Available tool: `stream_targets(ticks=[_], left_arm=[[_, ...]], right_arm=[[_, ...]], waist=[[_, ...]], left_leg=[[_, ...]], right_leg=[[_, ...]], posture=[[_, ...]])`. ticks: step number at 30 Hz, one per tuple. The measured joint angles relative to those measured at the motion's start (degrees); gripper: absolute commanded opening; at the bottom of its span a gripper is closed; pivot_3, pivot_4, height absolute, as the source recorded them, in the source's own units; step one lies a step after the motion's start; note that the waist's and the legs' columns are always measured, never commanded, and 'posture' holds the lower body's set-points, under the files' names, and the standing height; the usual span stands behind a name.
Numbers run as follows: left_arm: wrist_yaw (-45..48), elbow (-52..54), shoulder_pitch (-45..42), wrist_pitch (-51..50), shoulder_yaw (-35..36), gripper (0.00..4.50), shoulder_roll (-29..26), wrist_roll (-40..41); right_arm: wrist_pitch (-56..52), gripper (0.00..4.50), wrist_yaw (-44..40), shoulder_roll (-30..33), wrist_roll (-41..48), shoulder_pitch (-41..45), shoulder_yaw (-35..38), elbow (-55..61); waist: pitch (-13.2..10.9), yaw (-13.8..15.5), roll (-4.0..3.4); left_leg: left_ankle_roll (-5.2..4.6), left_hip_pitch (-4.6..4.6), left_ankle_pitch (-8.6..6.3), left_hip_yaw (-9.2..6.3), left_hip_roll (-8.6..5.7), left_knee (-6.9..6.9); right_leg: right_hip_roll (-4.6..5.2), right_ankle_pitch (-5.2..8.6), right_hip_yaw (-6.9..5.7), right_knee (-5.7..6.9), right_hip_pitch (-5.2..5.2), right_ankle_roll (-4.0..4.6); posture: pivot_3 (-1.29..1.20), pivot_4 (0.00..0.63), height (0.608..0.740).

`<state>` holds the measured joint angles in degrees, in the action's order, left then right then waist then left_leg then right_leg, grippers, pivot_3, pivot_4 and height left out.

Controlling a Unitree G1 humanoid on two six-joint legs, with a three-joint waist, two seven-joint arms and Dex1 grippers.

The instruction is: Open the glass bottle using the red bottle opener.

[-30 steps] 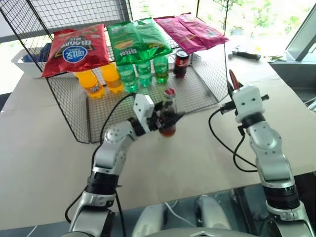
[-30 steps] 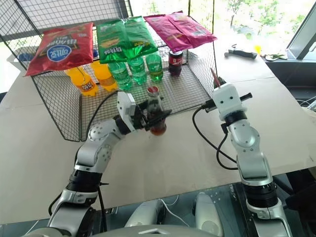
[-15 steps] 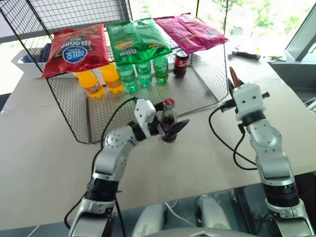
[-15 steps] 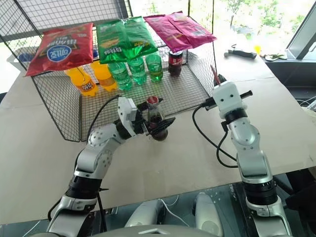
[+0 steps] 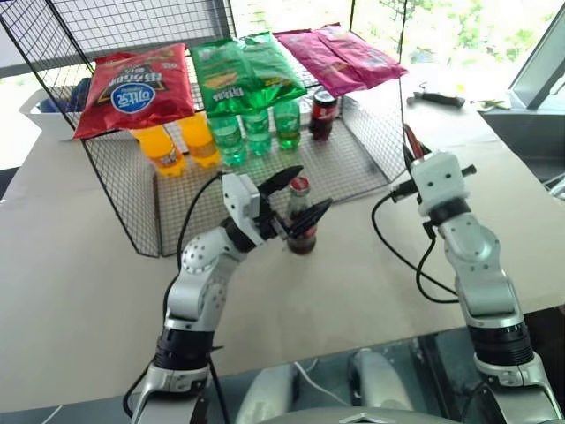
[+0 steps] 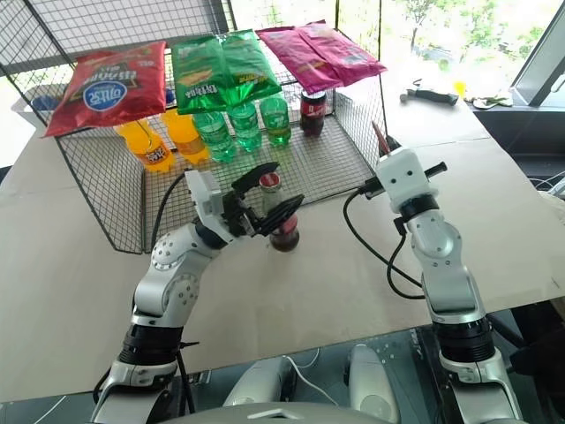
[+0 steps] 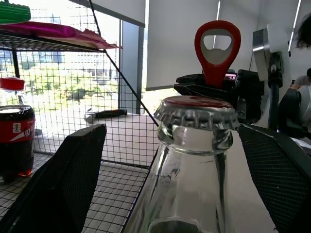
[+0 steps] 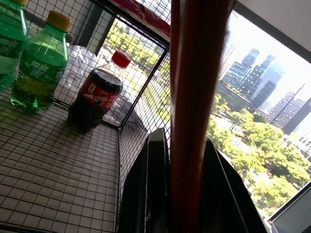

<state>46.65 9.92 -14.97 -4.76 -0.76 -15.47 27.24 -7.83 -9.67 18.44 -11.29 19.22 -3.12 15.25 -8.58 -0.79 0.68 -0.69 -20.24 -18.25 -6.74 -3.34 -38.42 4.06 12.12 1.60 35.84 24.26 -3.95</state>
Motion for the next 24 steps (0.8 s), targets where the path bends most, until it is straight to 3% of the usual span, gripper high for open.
stream_targets(ticks=[11, 14, 19, 24], left_arm=[[1.7, 0.0, 0.5, 0.2, -0.3, 4.47, -1.6, -0.4], [2.3, 0.0, 0.5, 0.4, -0.5, 3.73, -1.8, -0.4], [2.4, 0.0, 0.1, 1.5, -0.6, 1.64, -1.8, -0.5], [2.7, -0.5, -0.4, 2.2, -0.6, 1.55, -2.1, -0.7]], right_arm=[[1.0, 0.0, -0.1, -0.2, -0.4, 0.7, -0.4, -0.6], [1.1, 0.0, -0.1, -0.4, -0.5, 0.8, -0.5, -0.8], [1.6, 0.0, -0.3, -1.0, -1.1, 1.6, -1.8, -1.4], [1.6, 0.0, -2.5, -2.4, -1.7, 2.1, -5.7, -1.4]], waist=[[0.0, 0.0, 0.0], [0.0, 0.0, 0.0], [0.0, 0.0, 0.0], [0.0, 0.0, 0.01]], left_leg=[[0.0, 0.0, 0.0, 0.0, 0.0, 0.0], [0.0, 0.0, 0.0, 0.01, 0.0, -0.01], [0.0, 0.01, 0.0, -0.01, 0.0, -0.01], [0.0, 0.03, 0.0, 0.01, 0.0, -0.01]], right_leg=[[0.0, 0.0, 0.0, 0.0, 0.0, 0.0], [0.0, 0.0, 0.0, 0.0, 0.0, 0.0], [0.0, 0.0, -0.01, 0.01, -0.01, 0.0], [0.0, 0.0, 0.0, 0.02, -0.01, 0.0]], posture=[[0.0, 0.15, 0.74], [0.0, 0.15, 0.74], [0.0, 0.15, 0.74], [0.0, 0.15, 0.74]])
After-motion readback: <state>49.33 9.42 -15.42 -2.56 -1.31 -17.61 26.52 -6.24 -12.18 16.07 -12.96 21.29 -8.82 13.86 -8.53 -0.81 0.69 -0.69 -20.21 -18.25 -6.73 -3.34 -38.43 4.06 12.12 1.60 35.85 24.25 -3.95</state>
